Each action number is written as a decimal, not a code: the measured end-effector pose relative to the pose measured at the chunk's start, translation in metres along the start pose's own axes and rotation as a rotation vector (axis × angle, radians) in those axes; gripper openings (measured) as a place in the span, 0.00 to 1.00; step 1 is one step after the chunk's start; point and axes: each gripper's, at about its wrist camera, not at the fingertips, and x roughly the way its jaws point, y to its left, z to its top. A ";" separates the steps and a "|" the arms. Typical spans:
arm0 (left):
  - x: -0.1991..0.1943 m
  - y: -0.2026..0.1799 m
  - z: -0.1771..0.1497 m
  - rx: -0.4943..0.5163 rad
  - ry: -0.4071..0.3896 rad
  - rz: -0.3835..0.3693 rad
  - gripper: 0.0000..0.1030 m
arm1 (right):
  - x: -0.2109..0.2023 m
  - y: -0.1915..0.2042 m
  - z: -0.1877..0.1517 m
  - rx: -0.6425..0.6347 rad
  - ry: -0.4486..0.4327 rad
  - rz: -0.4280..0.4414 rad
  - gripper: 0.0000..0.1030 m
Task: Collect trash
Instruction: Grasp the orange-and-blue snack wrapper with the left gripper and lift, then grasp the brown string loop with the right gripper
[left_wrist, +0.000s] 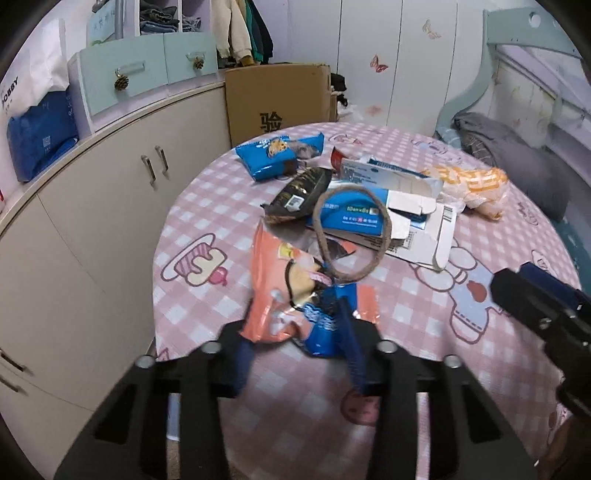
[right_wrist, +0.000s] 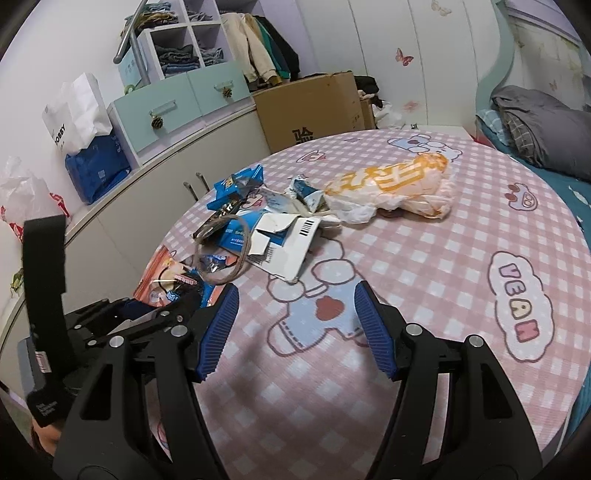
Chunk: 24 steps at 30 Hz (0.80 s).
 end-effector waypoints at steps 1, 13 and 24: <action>-0.001 0.001 -0.001 0.001 -0.002 -0.006 0.23 | 0.001 0.002 0.000 -0.003 0.004 0.002 0.63; -0.037 0.039 -0.021 -0.076 -0.082 -0.164 0.07 | 0.034 0.039 0.014 -0.027 0.076 0.069 0.53; -0.050 0.086 -0.016 -0.197 -0.153 -0.079 0.07 | 0.088 0.054 0.029 0.001 0.212 0.025 0.19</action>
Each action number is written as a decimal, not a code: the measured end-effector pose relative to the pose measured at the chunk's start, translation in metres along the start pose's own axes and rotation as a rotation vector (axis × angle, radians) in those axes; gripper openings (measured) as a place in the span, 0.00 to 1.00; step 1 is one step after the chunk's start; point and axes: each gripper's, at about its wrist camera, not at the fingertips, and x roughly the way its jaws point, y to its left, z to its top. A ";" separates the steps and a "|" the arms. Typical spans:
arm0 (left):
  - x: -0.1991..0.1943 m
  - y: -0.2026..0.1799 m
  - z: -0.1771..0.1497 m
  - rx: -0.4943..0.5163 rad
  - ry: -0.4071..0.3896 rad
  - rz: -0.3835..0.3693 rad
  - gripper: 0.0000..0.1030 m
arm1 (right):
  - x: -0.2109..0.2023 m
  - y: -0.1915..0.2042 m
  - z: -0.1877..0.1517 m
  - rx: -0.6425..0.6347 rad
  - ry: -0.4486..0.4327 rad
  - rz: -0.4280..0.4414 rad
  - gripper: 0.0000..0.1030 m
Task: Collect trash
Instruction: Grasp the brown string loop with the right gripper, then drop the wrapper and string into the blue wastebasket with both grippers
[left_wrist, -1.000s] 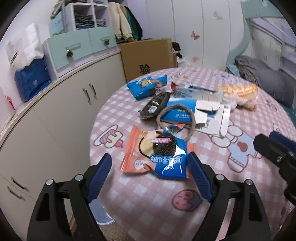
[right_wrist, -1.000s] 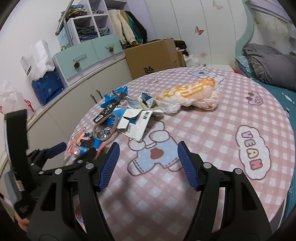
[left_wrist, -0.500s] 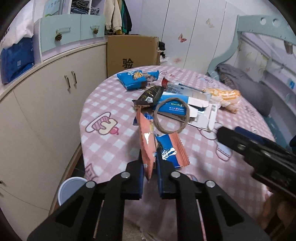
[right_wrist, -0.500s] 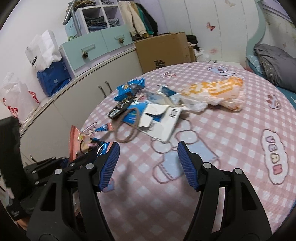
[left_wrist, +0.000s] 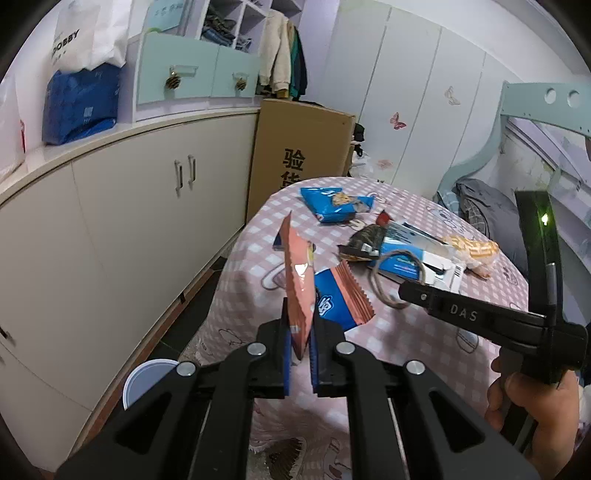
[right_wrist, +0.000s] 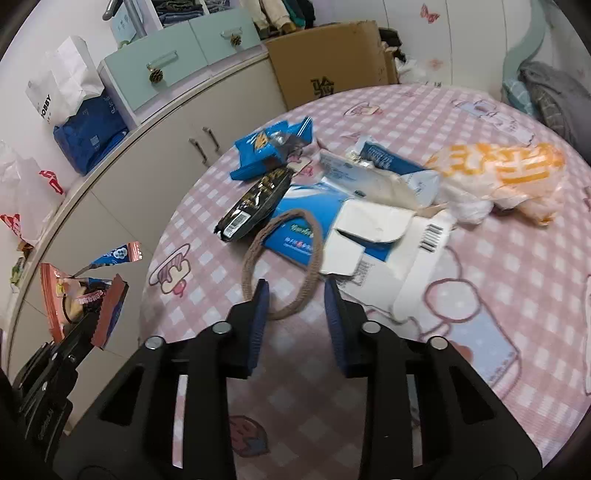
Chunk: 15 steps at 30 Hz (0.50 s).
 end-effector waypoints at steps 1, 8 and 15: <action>0.000 0.003 0.000 -0.007 0.002 -0.001 0.07 | 0.000 0.001 0.000 -0.007 -0.001 -0.004 0.10; -0.005 0.029 0.001 -0.056 -0.005 0.001 0.07 | -0.032 0.005 -0.007 -0.015 -0.123 0.007 0.05; -0.019 0.068 -0.004 -0.132 -0.016 0.040 0.07 | -0.072 0.051 -0.019 -0.108 -0.200 0.102 0.05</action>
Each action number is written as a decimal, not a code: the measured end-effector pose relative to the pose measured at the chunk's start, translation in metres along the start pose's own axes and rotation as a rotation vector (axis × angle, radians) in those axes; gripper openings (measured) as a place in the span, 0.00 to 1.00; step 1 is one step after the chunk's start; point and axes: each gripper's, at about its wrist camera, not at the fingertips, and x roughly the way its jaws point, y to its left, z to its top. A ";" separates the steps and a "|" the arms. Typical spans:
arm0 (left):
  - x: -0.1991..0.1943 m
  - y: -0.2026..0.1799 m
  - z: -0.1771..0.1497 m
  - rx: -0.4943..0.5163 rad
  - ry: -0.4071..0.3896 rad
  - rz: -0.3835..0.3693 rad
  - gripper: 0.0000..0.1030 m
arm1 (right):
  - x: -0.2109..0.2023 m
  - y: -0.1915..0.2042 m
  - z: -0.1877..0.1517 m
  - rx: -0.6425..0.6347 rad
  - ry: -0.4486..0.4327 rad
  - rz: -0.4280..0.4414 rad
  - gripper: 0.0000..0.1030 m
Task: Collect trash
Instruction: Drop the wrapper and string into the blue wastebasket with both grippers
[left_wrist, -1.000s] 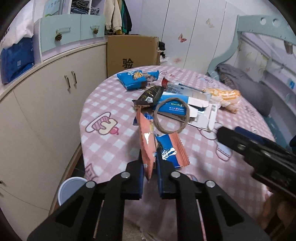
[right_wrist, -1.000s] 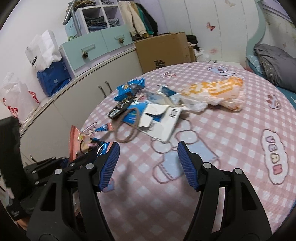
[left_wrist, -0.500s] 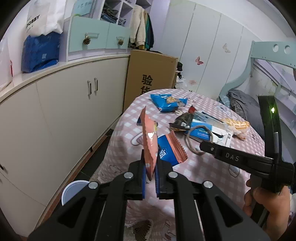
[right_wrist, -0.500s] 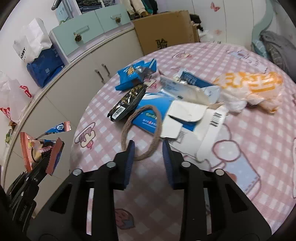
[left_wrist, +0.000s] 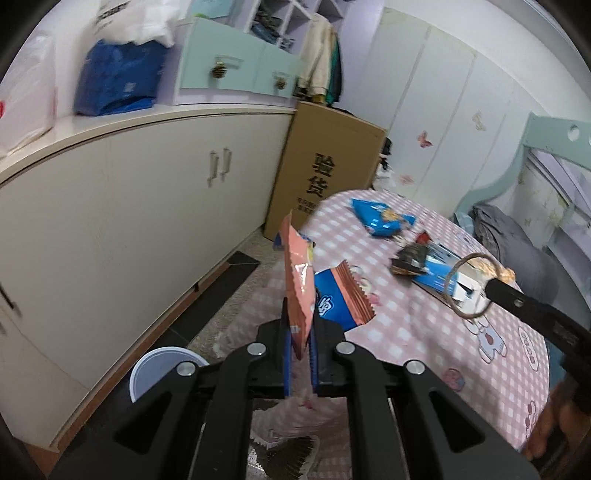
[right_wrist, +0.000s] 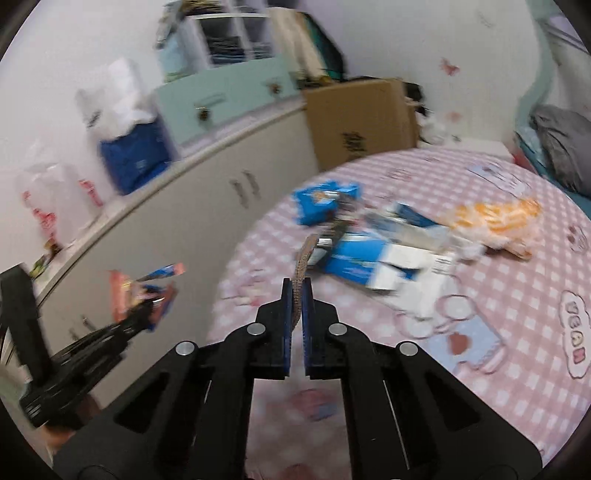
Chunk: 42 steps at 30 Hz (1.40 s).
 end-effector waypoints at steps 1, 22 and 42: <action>-0.001 0.006 0.000 -0.009 0.002 0.010 0.07 | 0.002 0.014 0.000 -0.021 0.005 0.028 0.05; 0.151 0.206 -0.094 -0.304 0.488 0.285 0.14 | 0.258 0.149 -0.126 -0.246 0.461 0.154 0.05; 0.143 0.250 -0.105 -0.433 0.431 0.500 0.65 | 0.314 0.167 -0.163 -0.164 0.570 0.215 0.06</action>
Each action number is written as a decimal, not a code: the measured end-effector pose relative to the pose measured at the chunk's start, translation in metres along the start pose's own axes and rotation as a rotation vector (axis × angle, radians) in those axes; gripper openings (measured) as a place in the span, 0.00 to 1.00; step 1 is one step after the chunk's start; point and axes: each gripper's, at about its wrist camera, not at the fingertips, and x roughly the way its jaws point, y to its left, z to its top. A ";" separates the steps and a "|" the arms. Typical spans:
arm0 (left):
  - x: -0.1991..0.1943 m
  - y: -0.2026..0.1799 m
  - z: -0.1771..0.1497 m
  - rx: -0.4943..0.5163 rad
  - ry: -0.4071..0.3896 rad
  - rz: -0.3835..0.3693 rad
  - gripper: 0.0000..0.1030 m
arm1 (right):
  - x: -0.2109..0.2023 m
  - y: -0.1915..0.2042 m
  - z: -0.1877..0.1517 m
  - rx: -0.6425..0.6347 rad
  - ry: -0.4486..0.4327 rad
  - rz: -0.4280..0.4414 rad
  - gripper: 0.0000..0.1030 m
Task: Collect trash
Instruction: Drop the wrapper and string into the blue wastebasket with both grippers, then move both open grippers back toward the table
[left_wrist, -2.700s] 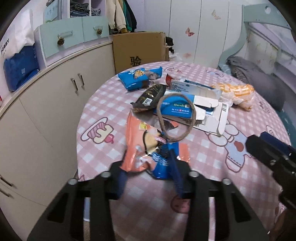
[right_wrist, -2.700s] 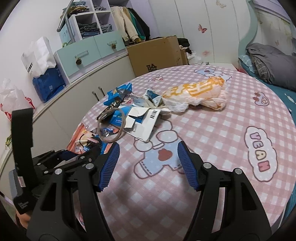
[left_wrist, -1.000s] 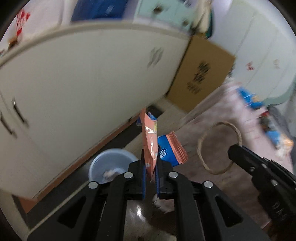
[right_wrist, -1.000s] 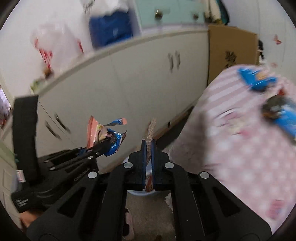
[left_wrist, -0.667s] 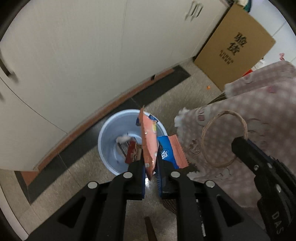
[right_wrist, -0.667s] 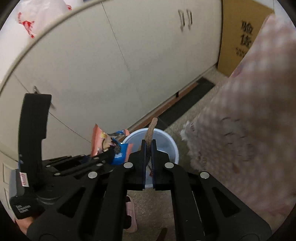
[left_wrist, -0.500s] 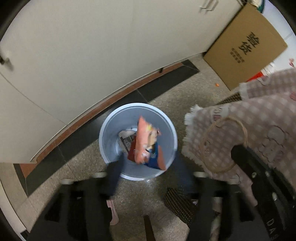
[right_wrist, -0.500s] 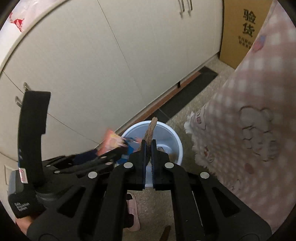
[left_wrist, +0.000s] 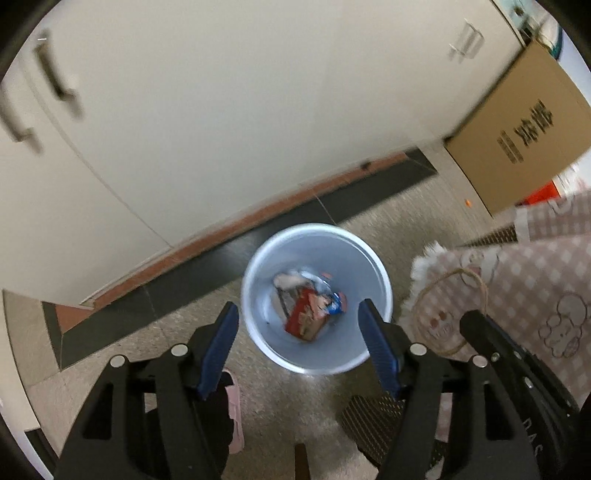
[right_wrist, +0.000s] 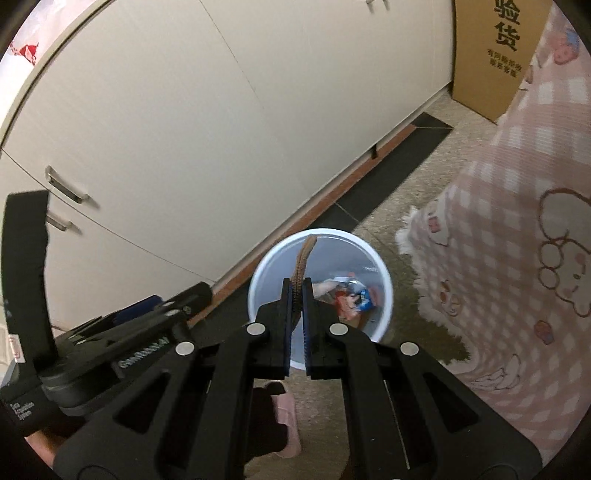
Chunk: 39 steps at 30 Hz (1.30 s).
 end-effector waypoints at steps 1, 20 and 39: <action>-0.003 0.002 0.002 -0.010 -0.013 0.015 0.67 | 0.001 0.002 0.002 0.000 -0.002 0.006 0.06; -0.151 0.018 -0.021 -0.049 -0.315 -0.012 0.70 | -0.118 0.052 -0.010 -0.098 -0.210 -0.049 0.46; -0.317 -0.086 -0.112 0.156 -0.662 -0.133 0.74 | -0.329 0.017 -0.089 -0.094 -0.573 -0.185 0.50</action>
